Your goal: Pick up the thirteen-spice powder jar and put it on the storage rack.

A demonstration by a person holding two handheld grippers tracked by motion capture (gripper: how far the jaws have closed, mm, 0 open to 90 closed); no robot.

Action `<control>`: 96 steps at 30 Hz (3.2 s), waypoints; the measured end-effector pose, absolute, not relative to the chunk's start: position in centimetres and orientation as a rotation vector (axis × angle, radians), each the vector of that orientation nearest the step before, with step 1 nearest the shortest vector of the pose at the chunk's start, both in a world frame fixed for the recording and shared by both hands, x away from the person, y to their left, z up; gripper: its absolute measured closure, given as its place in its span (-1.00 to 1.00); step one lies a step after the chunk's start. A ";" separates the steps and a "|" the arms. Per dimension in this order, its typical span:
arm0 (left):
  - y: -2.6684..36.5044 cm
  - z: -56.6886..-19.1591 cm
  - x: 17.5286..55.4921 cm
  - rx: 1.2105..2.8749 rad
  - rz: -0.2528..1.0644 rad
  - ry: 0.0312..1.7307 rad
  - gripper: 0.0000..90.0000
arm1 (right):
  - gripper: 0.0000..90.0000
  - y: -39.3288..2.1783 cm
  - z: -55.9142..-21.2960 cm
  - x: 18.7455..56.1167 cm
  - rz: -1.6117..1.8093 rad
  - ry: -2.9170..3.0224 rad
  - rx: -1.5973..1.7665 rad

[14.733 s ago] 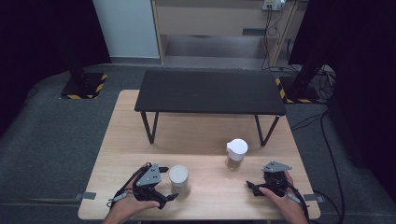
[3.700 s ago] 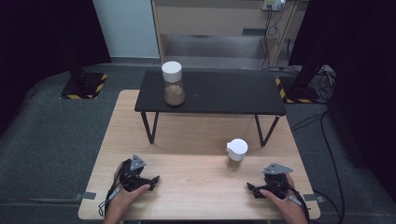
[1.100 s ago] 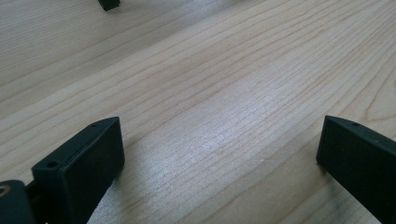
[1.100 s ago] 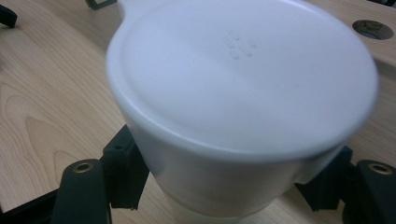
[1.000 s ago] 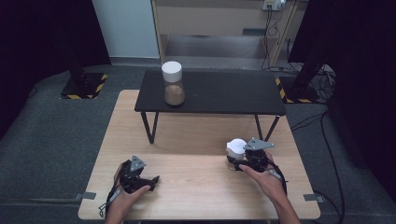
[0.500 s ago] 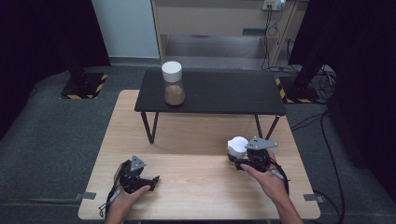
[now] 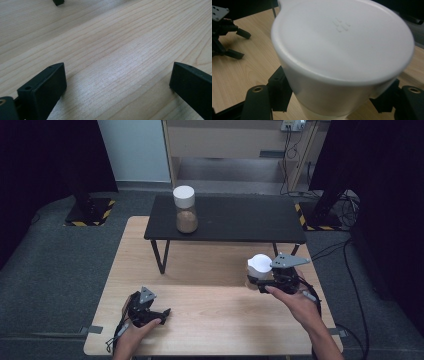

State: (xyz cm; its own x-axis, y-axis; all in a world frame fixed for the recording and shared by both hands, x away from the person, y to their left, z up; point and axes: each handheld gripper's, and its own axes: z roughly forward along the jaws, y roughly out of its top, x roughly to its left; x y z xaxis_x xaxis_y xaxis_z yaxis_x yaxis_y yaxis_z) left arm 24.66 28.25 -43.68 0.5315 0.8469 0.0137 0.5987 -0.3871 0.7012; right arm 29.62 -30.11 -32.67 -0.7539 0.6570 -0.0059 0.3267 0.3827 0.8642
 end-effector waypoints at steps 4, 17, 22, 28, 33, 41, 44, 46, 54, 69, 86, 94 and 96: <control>28.3 -43.7 24.7 2.123 0.494 1.166 -1.00 | -0.30 -30.0 -31.0 29.7 1.317 2.308 0.846; 28.2 -43.7 24.7 2.123 0.495 1.166 -1.00 | -0.30 -30.0 -24.7 30.6 1.297 2.354 0.807; 28.2 -43.7 24.7 2.123 0.495 1.167 -1.00 | -0.30 -30.3 -23.0 31.1 1.314 2.344 0.820; 28.2 -43.7 24.6 2.122 0.496 1.169 -1.00 | -0.30 -30.6 -21.2 31.7 1.323 2.323 0.831; 28.2 -43.7 24.6 2.124 0.497 1.168 -1.00 | -0.30 -30.7 -20.2 32.7 1.329 2.307 0.845; 28.2 -43.7 24.7 2.123 0.495 1.168 -1.00 | -0.30 -29.9 -18.9 34.5 1.311 2.297 0.846; 28.2 -43.7 24.6 2.123 0.495 1.168 -1.00 | -0.30 -29.5 -18.5 35.3 1.300 2.293 0.847; 28.2 -43.7 24.7 2.123 0.495 1.168 -1.00 | -0.30 -29.2 -18.2 35.8 1.298 2.290 0.847; 28.2 -43.7 24.6 2.123 0.496 1.168 -1.00 | -0.30 -28.4 -17.8 37.5 1.295 2.267 0.872; 28.2 -43.7 24.7 2.124 0.496 1.168 -1.00 | -0.30 -26.9 -18.7 40.1 1.268 2.264 0.909; 28.2 -43.7 24.7 2.124 0.496 1.168 -1.00 | -0.30 -26.3 -20.2 41.4 1.253 2.263 0.944; 28.2 -43.7 24.6 2.123 0.496 1.168 -1.00 | -0.30 -26.4 -20.7 41.6 1.266 2.258 0.955; 28.2 -43.7 24.6 2.124 0.496 1.168 -1.00 | -0.30 -26.6 -20.9 41.5 1.276 2.253 0.947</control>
State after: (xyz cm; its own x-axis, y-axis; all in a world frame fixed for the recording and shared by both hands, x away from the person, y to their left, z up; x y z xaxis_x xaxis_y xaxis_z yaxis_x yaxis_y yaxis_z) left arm 24.65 28.21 -43.67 0.5302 0.8478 0.0147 0.5996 -0.3872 0.7004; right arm 41.53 -26.55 -20.88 -0.6998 0.7143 -0.0005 0.3672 0.3604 0.8575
